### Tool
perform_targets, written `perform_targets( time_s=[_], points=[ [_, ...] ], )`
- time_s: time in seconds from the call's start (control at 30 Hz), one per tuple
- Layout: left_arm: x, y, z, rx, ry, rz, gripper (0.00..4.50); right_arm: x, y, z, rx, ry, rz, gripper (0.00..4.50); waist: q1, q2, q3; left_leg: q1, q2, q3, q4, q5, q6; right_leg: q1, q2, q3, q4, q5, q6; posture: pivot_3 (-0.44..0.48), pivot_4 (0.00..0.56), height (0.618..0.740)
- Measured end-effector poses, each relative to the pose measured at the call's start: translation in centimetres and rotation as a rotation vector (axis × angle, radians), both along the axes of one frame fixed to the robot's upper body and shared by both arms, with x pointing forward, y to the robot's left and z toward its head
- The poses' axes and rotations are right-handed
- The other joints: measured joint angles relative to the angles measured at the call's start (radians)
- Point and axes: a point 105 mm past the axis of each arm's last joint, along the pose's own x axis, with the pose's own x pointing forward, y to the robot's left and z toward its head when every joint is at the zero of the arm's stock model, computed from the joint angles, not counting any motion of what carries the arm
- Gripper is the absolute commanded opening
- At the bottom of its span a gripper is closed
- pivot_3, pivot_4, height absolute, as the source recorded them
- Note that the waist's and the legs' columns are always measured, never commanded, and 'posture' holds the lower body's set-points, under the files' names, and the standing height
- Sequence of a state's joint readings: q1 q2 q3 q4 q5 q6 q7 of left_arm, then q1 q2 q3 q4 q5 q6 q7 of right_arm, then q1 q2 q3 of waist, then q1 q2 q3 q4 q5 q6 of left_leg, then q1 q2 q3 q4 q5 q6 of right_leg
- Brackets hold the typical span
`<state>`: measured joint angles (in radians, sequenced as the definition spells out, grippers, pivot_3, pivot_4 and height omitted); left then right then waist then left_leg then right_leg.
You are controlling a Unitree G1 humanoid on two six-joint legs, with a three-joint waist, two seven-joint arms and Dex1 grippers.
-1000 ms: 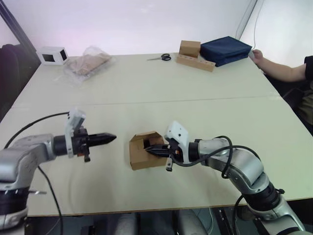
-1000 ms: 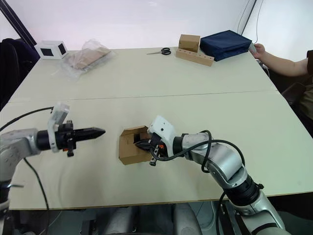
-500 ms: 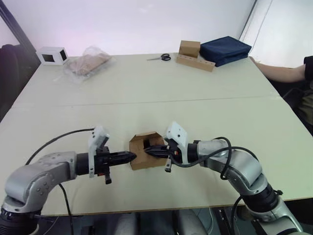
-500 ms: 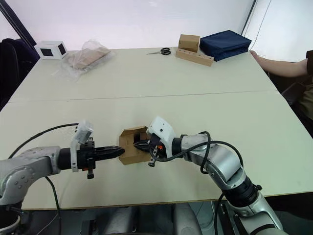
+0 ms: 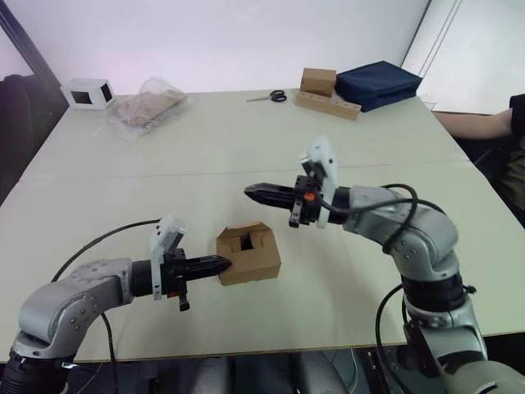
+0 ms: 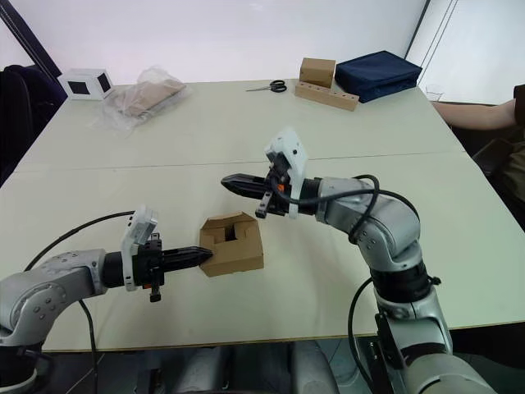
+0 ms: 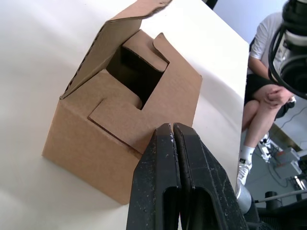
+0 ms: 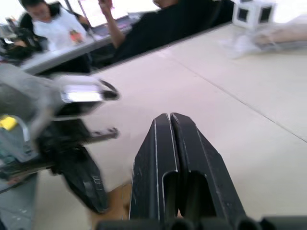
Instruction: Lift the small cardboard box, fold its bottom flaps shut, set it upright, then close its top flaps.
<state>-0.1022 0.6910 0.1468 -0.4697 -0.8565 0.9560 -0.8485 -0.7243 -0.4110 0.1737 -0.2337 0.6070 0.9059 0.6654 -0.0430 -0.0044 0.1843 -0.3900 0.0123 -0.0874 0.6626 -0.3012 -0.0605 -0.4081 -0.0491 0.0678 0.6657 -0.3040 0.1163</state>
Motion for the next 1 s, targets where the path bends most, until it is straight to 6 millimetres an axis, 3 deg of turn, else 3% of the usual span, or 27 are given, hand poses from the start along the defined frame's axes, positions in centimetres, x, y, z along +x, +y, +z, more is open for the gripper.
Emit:
perform_targets(
  time_s=[0.17,0.63,1.0],
  points=[
    [0.2,-0.3,0.1,0.000,-0.006,0.009,0.05,0.2,0.9,-2.6,-0.113,0.039,0.015,0.00,0.000,0.000,0.000,-0.001,0.000,0.000,0.000,0.000,0.000,-0.001,0.000,0.000,0.000,0.000,0.000,0.000,0.150,0.740],
    [0.0,-0.4,-0.1,-0.012,0.000,0.027,0.05,-3.1,0.7,-3.9,-0.138,0.066,0.125,0.00,0.001,0.000,0.000,-0.001,0.000,0.000,0.000,0.000,0.000,0.000,0.000,0.000,0.000,0.000,0.000,0.000,0.150,0.740],
    [0.2,0.5,0.0,-0.040,0.015,0.019,0.05,-3.7,0.7,-5.0,-0.135,0.087,0.110,0.00,0.000,0.000,0.000,-0.001,0.000,-0.001,0.000,0.000,0.000,-0.001,0.000,0.000,0.000,0.000,0.000,0.000,0.150,0.740]
  ],
)
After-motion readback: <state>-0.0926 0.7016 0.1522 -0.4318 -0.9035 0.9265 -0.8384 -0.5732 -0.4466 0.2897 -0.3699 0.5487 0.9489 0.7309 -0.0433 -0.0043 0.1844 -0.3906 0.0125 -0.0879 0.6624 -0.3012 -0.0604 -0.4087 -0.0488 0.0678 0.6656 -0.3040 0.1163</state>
